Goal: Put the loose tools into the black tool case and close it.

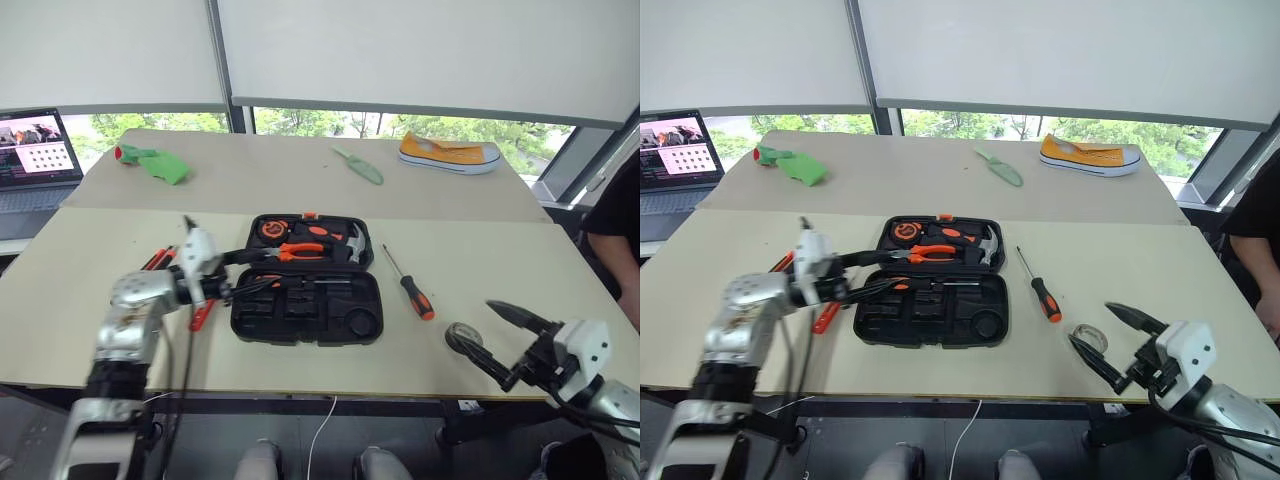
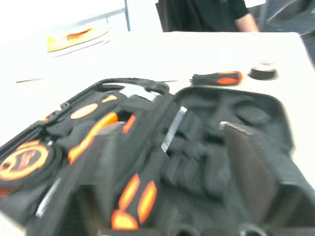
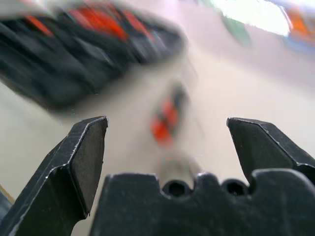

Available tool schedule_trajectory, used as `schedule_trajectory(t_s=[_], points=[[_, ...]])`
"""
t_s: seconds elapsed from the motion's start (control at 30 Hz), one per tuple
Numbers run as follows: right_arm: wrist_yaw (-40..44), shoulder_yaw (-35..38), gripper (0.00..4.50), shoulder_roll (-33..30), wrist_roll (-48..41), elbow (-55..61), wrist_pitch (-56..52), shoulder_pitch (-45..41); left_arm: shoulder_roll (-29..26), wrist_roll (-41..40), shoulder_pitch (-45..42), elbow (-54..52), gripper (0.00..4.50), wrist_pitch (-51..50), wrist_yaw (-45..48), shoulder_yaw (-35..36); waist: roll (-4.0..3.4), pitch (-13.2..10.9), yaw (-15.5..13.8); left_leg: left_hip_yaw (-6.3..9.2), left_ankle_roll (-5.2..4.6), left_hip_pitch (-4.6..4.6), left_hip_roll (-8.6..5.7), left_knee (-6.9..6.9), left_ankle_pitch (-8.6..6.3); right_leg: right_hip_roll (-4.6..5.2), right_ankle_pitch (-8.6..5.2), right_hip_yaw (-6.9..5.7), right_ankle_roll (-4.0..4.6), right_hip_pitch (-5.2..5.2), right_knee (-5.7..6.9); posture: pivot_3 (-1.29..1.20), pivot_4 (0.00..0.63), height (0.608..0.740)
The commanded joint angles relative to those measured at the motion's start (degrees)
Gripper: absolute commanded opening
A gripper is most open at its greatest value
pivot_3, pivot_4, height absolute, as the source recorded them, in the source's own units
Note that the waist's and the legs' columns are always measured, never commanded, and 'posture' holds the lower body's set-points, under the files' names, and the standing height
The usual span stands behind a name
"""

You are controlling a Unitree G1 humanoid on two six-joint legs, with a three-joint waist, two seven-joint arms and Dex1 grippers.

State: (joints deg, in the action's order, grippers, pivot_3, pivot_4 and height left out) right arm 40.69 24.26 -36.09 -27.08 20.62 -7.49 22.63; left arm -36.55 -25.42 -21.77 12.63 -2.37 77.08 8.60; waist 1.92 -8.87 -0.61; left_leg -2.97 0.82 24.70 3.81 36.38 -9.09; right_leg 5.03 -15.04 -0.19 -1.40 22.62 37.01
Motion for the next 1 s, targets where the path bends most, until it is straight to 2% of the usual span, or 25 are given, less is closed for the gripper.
schedule_trajectory(t_s=[0.03, 0.17, 0.3, 0.4, 0.53, 0.6, 0.73, 0.87, 0.93, 1.0], points=[[-3.0, 4.1, 4.50, 0.4, 0.4, 1.0, -3.2, 2.7, -4.4, -3.2, 4.7, -0.6, 4.45, 2.1, 5.5, 4.3, -0.01, 0.0, 0.0, -0.01, 0.00, -0.01, 0.02, -0.01, 0.00, 0.00, -0.12, -0.01, 0.09, 0.01, -0.01, 0.00, 0.150, 0.740], [-7.9, 2.9, 4.50, -0.2, -1.3, 4.6, -11.9, 0.5, -7.2, -4.1, 10.0, 2.8, 4.45, 4.8, 6.8, 9.0, -0.04, 0.0, 0.0, -0.02, 0.30, -0.06, 0.05, -0.03, -0.18, 0.11, -0.37, -0.05, 0.07, 0.06, -0.02, 0.00, 0.150, 0.740], [-12.0, -1.5, 4.50, -3.8, -4.4, 8.7, -25.6, -9.3, -6.9, -6.7, 13.8, 0.1, 4.45, 3.0, 6.0, 11.5, -0.07, 0.0, 0.4, -0.07, 0.40, -0.02, 0.08, -0.03, -0.24, 0.15, -0.26, -0.03, 0.10, 0.19, -0.02, 0.00, 0.150, 0.740], [-14.1, -7.6, 4.50, -7.8, -4.6, 8.4, -37.0, -19.6, -5.4, -8.1, 15.6, -4.3, 4.45, 1.7, 4.3, 11.2, -0.06, -0.1, 0.6, -0.10, 0.36, 0.03, 0.10, -0.04, -0.22, 0.13, -0.23, -0.02, 0.11, 0.33, -0.01, 0.00, 0.150, 0.740], [-15.6, -16.8, 4.50, -9.8, -0.8, 3.3, -44.9, -32.6, -3.9, -8.5, 16.9, -8.0, 4.45, 1.2, 2.5, 10.5, -0.06, -0.1, 0.0, -0.12, 0.00, 0.27, 0.07, -0.08, 0.00, 0.11, -0.11, -0.02, 0.37, 0.50, -0.01, 0.00, 0.150, 0.740], [-17.5, -21.6, 4.50, -8.0, 2.6, -2.6, -46.8, -39.2, -3.8, -8.6, 17.6, -9.4, 4.45, 1.0, 2.9, 10.0, -0.05, -0.1, 0.0, -0.13, -0.03, 0.45, 0.04, -0.08, 0.02, 0.07, 0.05, 0.00, 0.15, 0.61, -0.01, 0.00, 0.150, 0.740], [-18.3, -28.7, 4.50, -4.6, 6.1, -10.2, -50.9, -46.8, -4.2, -8.8, 18.0, -10.4, 4.45, 1.3, 4.3, 9.1, -0.03, -0.1, 0.0, -0.14, -0.05, 0.59, -0.01, -0.11, 0.01, 0.06, 0.06, 0.01, -0.01, 0.69, -0.06, 0.00, 0.150, 0.740], [-20.0, -29.9, 3.59, -0.5, 7.8, -13.8, -53.6, -50.6, -4.1, -8.5, 16.6, -10.6, 4.50, 2.1, 4.1, 8.5, -0.03, -0.1, 0.2, -0.14, -0.07, 0.60, 0.02, -0.13, -0.01, 0.02, 0.06, 0.02, 0.01, 0.73, -0.01, 0.00, 0.150, 0.740], [-19.8, -28.9, 2.81, 0.2, 7.1, -13.4, -55.8, -50.8, -4.2, -8.3, 16.2, -10.6, 4.50, 2.3, 4.1, 8.4, -0.03, -0.1, 0.2, -0.14, -0.08, 0.59, 0.08, -0.11, -0.01, -0.05, 0.06, 0.02, 0.01, 0.72, -0.01, 0.00, 0.150, 0.740], [-20.2, -27.1, 2.22, 0.4, 6.9, -12.7, -56.7, -50.2, -4.1, -8.4, 16.1, -10.9, 4.50, 2.1, 3.9, 8.4, -0.02, -0.1, 0.2, -0.14, -0.08, 0.58, 0.08, -0.10, -0.01, -0.04, 0.07, 0.02, 0.00, 0.70, 0.00, 0.00, 0.150, 0.740]])
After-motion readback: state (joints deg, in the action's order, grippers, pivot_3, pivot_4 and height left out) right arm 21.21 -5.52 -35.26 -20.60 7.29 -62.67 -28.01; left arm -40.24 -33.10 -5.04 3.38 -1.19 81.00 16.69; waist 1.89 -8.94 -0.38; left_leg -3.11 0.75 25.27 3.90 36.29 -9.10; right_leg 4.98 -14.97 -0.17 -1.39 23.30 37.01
